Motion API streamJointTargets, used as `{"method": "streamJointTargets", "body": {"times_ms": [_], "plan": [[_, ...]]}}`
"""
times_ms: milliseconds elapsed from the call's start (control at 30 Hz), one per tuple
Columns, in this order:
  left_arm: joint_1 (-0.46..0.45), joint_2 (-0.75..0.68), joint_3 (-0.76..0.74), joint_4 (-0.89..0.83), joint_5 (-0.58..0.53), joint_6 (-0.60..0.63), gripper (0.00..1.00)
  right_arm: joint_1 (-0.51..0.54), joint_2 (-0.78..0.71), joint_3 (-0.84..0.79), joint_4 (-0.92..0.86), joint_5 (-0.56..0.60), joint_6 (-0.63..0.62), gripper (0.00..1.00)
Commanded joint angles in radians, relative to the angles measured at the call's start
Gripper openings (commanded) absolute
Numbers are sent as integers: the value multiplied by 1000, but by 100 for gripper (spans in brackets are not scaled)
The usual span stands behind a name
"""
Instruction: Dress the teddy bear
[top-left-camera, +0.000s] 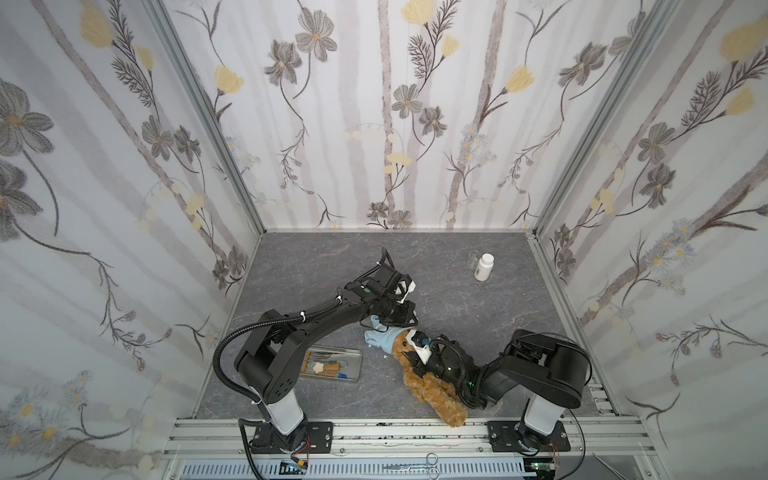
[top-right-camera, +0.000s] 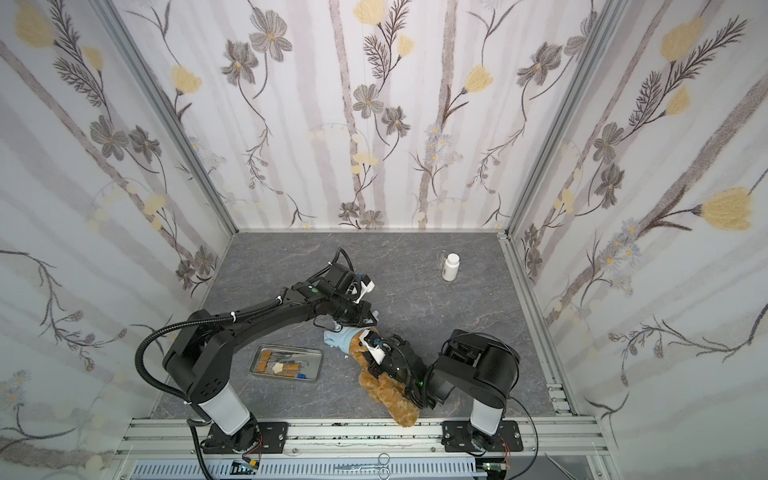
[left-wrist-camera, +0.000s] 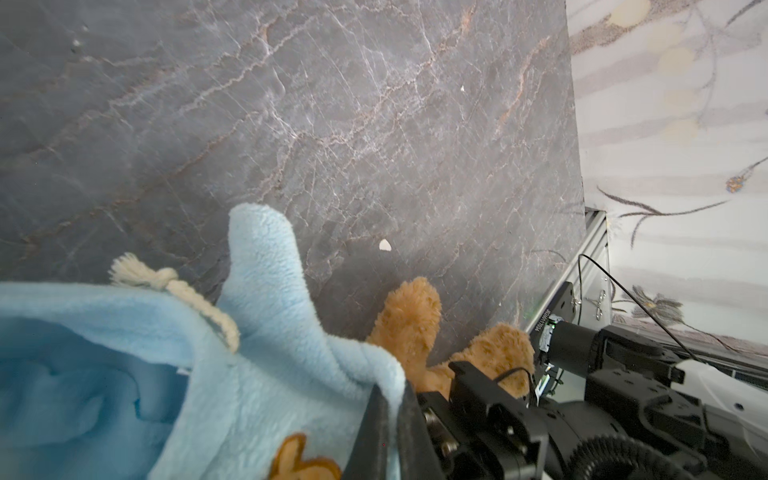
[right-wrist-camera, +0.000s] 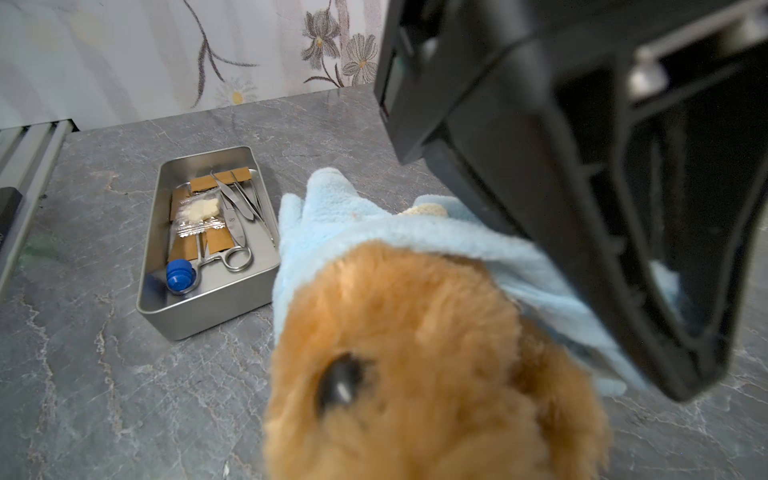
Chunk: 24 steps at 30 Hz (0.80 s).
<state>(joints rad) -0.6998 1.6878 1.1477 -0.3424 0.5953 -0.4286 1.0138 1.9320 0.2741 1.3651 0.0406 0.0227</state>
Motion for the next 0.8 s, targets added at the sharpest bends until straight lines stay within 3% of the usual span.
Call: {"method": "streamJointTargets", "body": {"times_ms": [0, 300, 600, 767], "plan": [[-4, -35, -38, 75, 65, -44, 0, -13, 24, -16, -9, 1, 55, 6], [-23, -121, -160, 268, 52, -205, 0, -14, 85, -18, 24, 45, 210, 17], [-58, -134, -242, 416, 53, -296, 0, -14, 90, 8, -19, 55, 230, 22], [-68, -154, -302, 434, 39, -314, 14, -15, 73, -1, -23, 77, 240, 28]]}}
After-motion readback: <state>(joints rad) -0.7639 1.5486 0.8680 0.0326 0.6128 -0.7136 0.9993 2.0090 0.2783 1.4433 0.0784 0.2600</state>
